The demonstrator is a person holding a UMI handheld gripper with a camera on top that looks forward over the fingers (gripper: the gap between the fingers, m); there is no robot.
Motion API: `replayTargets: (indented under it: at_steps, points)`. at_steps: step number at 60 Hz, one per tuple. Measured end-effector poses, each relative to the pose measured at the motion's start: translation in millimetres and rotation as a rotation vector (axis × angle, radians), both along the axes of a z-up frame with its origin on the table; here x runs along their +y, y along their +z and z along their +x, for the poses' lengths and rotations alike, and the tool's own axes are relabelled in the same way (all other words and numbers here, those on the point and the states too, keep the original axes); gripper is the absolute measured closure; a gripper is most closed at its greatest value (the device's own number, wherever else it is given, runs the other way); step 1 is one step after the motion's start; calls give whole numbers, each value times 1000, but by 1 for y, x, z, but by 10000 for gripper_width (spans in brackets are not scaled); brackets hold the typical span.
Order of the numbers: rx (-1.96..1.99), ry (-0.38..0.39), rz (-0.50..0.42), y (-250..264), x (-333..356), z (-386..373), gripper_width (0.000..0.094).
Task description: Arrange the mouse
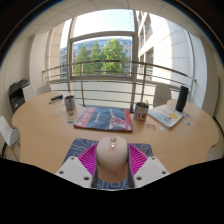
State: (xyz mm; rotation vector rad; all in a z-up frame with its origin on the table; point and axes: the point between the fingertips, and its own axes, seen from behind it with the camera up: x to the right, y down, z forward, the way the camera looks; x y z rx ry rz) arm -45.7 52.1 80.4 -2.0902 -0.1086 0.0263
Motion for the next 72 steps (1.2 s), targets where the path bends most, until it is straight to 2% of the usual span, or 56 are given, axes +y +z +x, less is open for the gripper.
replayTargets:
  at_steps: [3,16,19,24,27,34,49,58,72]
  points:
    - [-5,11,-36,-42,5,-1,523]
    - [-8,15,-148,-90,3,-3,399]
    - [-5,16,-156,-89,1,-3,321]
    - [-2,16,-153,-78,-5,-5,75]
    - [-10,7,-137,-63,-11,-4,109]
    - [-20,-15,-96,-18,-34,-4,85]
    - [-20,-55,-23,74,-138,-16,90]
    - [-22,-81,-6,105,-210,-24,90]
    - [-37,-104,2,120,-299,-31,91]
